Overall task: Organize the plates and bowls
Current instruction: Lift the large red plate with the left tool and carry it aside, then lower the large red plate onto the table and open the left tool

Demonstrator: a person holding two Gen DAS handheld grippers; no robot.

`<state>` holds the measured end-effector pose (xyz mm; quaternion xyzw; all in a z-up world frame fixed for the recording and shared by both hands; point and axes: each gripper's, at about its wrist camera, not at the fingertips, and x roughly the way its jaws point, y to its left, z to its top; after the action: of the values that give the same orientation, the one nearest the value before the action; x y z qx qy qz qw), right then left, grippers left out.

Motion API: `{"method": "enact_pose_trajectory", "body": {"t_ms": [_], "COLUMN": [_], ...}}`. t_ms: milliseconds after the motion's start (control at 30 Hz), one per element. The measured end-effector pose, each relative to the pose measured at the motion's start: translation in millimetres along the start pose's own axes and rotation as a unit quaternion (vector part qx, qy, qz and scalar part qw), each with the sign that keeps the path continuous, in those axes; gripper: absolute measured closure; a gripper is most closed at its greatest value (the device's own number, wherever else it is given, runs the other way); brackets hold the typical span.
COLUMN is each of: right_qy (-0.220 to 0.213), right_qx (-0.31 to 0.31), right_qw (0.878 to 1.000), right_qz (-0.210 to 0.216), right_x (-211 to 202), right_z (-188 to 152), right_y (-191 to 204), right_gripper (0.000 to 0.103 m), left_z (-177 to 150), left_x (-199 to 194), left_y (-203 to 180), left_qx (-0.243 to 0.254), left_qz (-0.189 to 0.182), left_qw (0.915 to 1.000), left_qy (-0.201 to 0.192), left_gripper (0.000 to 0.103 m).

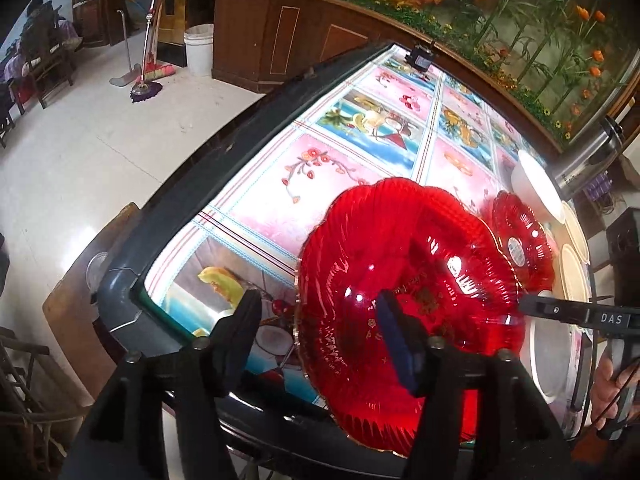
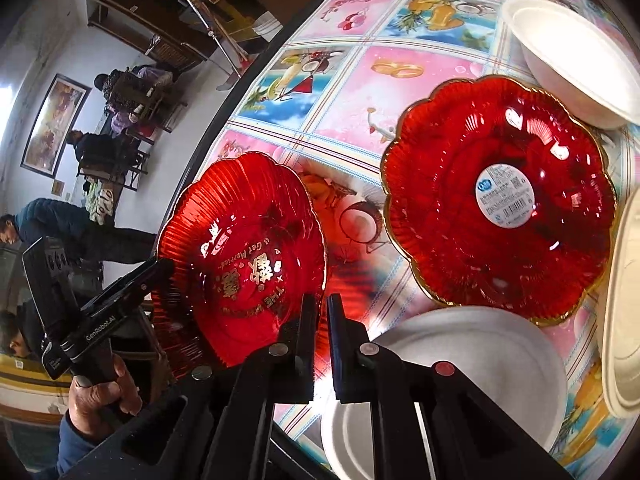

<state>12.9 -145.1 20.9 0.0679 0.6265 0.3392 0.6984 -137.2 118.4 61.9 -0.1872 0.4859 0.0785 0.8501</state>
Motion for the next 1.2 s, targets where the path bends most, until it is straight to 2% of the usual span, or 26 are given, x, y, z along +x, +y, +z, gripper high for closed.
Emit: {"method": "enact_pose_trajectory", "body": {"t_ms": [133, 467, 600, 833, 967, 1033, 1200], "right_qy": [-0.002, -0.010, -0.040, -0.090, -0.101, -0.103, -0.125], "right_qx": [0.018, 0.067, 0.079, 0.068, 0.078, 0.083, 0.087], "right_qw": [1.000, 0.997, 0.995, 0.992, 0.989, 0.988, 0.985], "right_qz": [0.000, -0.041, -0.049, -0.062, -0.072, -0.075, -0.077], "right_x": [-4.0, -22.5, -41.3, -65.8, -76.8, -82.8, -105.0], "right_z": [-4.5, -29.9, -42.8, -57.2, -67.0, -72.8, -79.3], "right_y": [-7.8, -51.0, -61.2, -53.6, -55.1, -56.9, -66.8], "right_gripper": [0.085, 0.084, 0.084, 0.085, 0.085, 0.085, 0.085], "left_z": [-0.3, 3.0, 4.3, 4.5, -2.3, -10.5, -28.5], "left_x": [-8.2, -16.4, -15.3, -5.0, -1.7, -3.1, -9.7], "left_y": [2.0, -11.0, -20.0, -33.0, -45.1, -54.5, -86.1], "left_qx": [-0.002, 0.020, 0.033, 0.053, 0.064, 0.070, 0.114], "left_qz": [0.000, -0.011, -0.018, -0.036, -0.054, -0.074, -0.115], "left_qw": [1.0000, 0.9996, 0.9991, 0.9979, 0.9964, 0.9946, 0.9864], "left_qy": [-0.009, -0.018, -0.018, -0.007, -0.012, -0.018, -0.025], "left_gripper": [0.040, 0.039, 0.038, 0.038, 0.038, 0.038, 0.038]}}
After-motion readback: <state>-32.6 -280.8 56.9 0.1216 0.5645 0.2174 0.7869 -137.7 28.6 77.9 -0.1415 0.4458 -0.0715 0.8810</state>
